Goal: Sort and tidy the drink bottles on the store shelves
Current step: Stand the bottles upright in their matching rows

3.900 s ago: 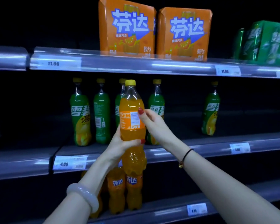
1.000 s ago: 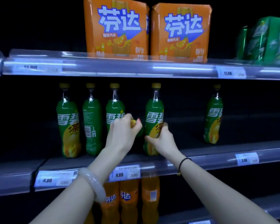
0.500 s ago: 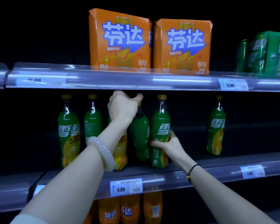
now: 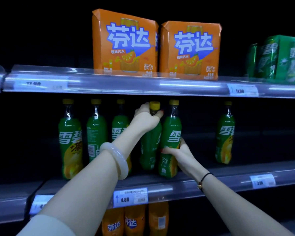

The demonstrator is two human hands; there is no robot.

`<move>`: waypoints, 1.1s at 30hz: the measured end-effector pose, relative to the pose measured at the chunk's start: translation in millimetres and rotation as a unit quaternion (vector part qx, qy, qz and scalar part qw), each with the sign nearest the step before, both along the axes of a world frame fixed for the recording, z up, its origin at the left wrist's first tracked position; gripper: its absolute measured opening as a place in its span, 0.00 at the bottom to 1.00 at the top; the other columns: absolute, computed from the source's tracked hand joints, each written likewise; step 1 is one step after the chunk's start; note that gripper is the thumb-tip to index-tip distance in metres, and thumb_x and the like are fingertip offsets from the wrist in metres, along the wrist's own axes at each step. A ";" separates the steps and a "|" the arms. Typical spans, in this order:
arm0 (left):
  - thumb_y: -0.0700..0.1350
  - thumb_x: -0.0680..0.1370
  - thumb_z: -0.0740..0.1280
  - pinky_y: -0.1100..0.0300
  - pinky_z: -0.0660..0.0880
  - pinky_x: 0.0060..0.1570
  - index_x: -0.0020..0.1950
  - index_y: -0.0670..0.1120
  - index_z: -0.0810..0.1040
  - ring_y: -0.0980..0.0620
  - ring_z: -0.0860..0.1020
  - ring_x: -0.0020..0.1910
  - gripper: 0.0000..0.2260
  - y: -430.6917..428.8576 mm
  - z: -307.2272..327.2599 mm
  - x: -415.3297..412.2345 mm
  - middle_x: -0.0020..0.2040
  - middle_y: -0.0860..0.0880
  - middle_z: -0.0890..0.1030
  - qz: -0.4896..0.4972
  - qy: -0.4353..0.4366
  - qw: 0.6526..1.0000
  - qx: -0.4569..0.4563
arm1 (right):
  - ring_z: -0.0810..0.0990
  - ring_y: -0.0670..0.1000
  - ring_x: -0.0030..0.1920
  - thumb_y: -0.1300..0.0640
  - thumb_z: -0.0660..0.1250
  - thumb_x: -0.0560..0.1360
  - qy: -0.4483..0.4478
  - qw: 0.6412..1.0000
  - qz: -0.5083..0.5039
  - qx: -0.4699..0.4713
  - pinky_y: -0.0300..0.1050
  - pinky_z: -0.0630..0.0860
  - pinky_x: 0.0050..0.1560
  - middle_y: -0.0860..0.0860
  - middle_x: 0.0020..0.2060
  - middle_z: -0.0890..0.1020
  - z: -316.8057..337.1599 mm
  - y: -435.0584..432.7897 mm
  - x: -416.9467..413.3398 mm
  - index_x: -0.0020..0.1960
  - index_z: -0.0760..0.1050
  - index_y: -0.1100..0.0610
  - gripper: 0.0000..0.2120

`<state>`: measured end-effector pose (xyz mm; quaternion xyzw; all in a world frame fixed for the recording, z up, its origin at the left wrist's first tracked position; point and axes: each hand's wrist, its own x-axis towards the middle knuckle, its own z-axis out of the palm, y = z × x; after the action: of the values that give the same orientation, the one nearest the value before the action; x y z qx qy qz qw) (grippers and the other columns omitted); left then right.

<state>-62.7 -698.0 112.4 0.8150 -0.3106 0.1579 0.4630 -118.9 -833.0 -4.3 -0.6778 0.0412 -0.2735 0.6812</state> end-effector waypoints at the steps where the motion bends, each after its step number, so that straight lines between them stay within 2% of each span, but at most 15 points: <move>1: 0.54 0.76 0.66 0.55 0.69 0.59 0.63 0.45 0.73 0.40 0.72 0.63 0.20 -0.6 1.0 -0.9 0.64 0.41 0.75 -0.006 0.014 1.000 -0.014 | 0.82 0.56 0.51 0.70 0.72 0.66 0.000 1.000 0.006 0.006 0.50 0.79 0.48 0.57 0.51 0.81 -0.3 -1.3 -0.3 0.59 0.69 0.55 0.25; 4: 0.54 0.76 0.66 0.54 0.70 0.57 0.67 0.43 0.69 0.39 0.72 0.64 0.24 -2.2 5.5 -1.1 0.66 0.40 0.72 0.033 0.076 0.994 -0.075 | 0.81 0.58 0.52 0.69 0.70 0.67 0.002 1.000 0.015 0.009 0.56 0.79 0.54 0.58 0.52 0.81 0.8 -4.5 -0.8 0.61 0.68 0.57 0.24; 7: 0.56 0.74 0.67 0.57 0.68 0.46 0.62 0.38 0.73 0.39 0.75 0.59 0.25 -5.0 1.7 2.6 0.61 0.38 0.76 0.054 0.089 0.990 -0.095 | 0.84 0.55 0.49 0.67 0.73 0.66 -0.003 1.000 0.013 -0.006 0.49 0.81 0.46 0.57 0.51 0.82 1.1 -7.2 -1.5 0.60 0.70 0.56 0.25; 10: 0.58 0.71 0.70 0.58 0.72 0.43 0.57 0.39 0.75 0.41 0.79 0.53 0.25 -7.2 -9.1 4.3 0.56 0.41 0.80 0.035 0.116 0.989 -0.080 | 0.84 0.52 0.47 0.66 0.75 0.65 -0.007 1.000 0.014 -0.016 0.43 0.80 0.41 0.55 0.50 0.83 0.9 -7.1 -1.1 0.58 0.70 0.54 0.26; 12: 0.56 0.67 0.73 0.56 0.78 0.45 0.57 0.41 0.75 0.44 0.81 0.49 0.25 -3.9 -17.6 7.6 0.53 0.43 0.81 0.002 0.171 0.982 -0.084 | 0.84 0.51 0.47 0.65 0.75 0.66 -0.011 1.000 0.013 -0.017 0.42 0.80 0.40 0.54 0.50 0.83 0.1 -6.1 0.0 0.59 0.71 0.54 0.25; 14: 0.56 0.64 0.75 0.54 0.79 0.47 0.59 0.43 0.73 0.46 0.81 0.47 0.29 2.7 -25.7 10.5 0.53 0.45 0.81 -0.029 0.218 0.969 -0.110 | 0.84 0.50 0.46 0.64 0.76 0.66 -0.022 1.000 0.002 -0.009 0.42 0.80 0.40 0.54 0.49 0.83 -1.7 -4.7 1.5 0.59 0.71 0.54 0.25; 17: 0.60 0.63 0.76 0.53 0.79 0.50 0.60 0.44 0.72 0.47 0.81 0.49 0.33 3.6 -34.5 14.8 0.54 0.45 0.81 -0.032 0.200 0.969 -0.142 | 0.85 0.50 0.46 0.64 0.76 0.66 -0.033 0.999 -0.009 0.000 0.45 0.81 0.42 0.53 0.49 0.83 -5.0 -2.3 5.1 0.59 0.70 0.53 0.25; 21: 0.63 0.63 0.74 0.49 0.78 0.54 0.65 0.41 0.71 0.43 0.79 0.55 0.38 -8.8 -40.0 12.5 0.58 0.42 0.79 0.028 0.177 0.961 -0.213 | 0.85 0.50 0.44 0.64 0.78 0.64 -0.042 0.999 -0.026 -0.016 0.44 0.81 0.40 0.53 0.47 0.84 -5.9 -2.1 9.0 0.56 0.70 0.53 0.26; 24: 0.56 0.62 0.77 0.50 0.80 0.48 0.63 0.43 0.70 0.45 0.82 0.49 0.35 -3.8 -46.6 17.0 0.54 0.42 0.81 -0.051 0.225 0.948 -0.221 | 0.84 0.50 0.47 0.64 0.77 0.65 -0.043 0.999 -0.028 -0.009 0.45 0.80 0.44 0.52 0.49 0.83 -7.0 -9.4 9.4 0.57 0.69 0.51 0.26; 27: 0.49 0.60 0.75 0.48 0.80 0.45 0.62 0.47 0.70 0.46 0.82 0.47 0.32 9.7 -69.3 19.3 0.52 0.45 0.82 -0.152 0.285 0.935 -0.146 | 0.84 0.51 0.50 0.66 0.72 0.69 -0.038 0.999 0.024 0.015 0.45 0.79 0.47 0.53 0.51 0.82 -7.9 -18.8 9.9 0.62 0.67 0.53 0.26; 30: 0.44 0.65 0.77 0.46 0.79 0.52 0.55 0.50 0.73 0.48 0.81 0.51 0.22 9.0 -89.5 23.1 0.55 0.47 0.81 -0.169 0.230 0.943 -0.171 | 0.84 0.50 0.49 0.66 0.73 0.68 -0.038 0.999 0.020 -0.010 0.44 0.80 0.46 0.52 0.50 0.83 -8.8 -20.0 12.5 0.61 0.69 0.52 0.26; 33: 0.42 0.69 0.75 0.52 0.78 0.55 0.58 0.47 0.73 0.50 0.80 0.52 0.20 3.3 -97.2 24.4 0.55 0.47 0.81 -0.163 0.185 0.948 -0.201 | 0.85 0.49 0.48 0.65 0.73 0.68 -0.044 0.999 0.005 0.003 0.42 0.80 0.44 0.50 0.49 0.84 -12.0 -19.7 14.9 0.61 0.71 0.52 0.25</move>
<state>-38.3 -694.7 15.1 0.6586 -0.3099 -0.0136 0.6855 -104.0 -852.7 -16.3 -0.6631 0.0083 -0.2998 0.6858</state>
